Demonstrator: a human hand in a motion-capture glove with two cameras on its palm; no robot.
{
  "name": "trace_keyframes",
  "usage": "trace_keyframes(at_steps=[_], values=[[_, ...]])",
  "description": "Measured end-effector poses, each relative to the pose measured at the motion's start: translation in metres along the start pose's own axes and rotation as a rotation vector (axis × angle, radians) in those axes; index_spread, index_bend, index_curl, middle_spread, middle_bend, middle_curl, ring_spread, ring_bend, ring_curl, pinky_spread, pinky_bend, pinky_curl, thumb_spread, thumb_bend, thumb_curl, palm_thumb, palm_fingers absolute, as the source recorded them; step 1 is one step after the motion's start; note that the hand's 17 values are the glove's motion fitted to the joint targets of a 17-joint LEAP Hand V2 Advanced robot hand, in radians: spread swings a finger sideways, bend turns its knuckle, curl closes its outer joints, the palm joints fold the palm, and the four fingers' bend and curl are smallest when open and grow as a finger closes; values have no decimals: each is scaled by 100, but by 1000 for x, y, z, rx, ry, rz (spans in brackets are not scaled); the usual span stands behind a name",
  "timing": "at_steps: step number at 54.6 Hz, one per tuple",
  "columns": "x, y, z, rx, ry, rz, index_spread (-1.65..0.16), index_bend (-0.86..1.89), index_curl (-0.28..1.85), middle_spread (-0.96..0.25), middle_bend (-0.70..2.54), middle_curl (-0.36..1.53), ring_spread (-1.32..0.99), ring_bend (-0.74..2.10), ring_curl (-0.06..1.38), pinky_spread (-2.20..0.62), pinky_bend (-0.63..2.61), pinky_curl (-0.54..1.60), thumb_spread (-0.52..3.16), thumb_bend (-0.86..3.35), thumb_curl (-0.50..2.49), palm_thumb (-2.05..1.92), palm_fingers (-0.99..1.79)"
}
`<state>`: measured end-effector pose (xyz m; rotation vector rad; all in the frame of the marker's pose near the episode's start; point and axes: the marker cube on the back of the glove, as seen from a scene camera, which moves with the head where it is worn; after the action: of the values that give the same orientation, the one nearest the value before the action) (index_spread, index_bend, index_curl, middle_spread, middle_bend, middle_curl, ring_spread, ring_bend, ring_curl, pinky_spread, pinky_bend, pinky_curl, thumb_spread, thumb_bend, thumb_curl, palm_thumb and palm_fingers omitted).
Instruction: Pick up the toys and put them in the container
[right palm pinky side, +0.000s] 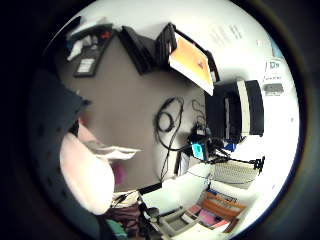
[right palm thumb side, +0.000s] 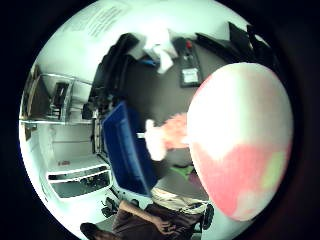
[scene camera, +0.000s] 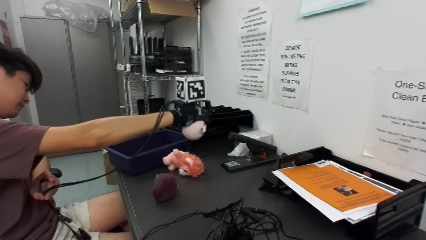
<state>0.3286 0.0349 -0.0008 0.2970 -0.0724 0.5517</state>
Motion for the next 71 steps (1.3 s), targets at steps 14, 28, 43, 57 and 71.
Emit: trace_keyframes(at_steps=[14, 28, 43, 57, 71], values=[[-152, 3, -51, 38, -136, -233, -42, 88, 59, -28, 127, 78, -46, 143, 72, -37, 124, 62, 56, 18, 86, 71, 60], [-300, 29, -35, 42, -268, -583, -42, 94, 75, -27, 135, 84, -45, 151, 78, -37, 133, 69, 50, 17, 96, 70, 48], [-316, 37, 8, -199, -7, -503, -36, 64, 79, -27, 114, 80, -40, 152, 79, -33, 139, 71, 70, 6, 96, 55, -5], [-277, 37, -6, -293, 12, -394, -24, 4, 44, 0, 16, 45, -6, 54, 49, -2, 122, 56, 100, -8, 61, -5, -54], [-196, 45, -44, -316, 61, -329, -21, 3, 27, 4, 10, 34, 3, 34, 39, 5, 101, 45, 107, -6, 45, -6, -38]])
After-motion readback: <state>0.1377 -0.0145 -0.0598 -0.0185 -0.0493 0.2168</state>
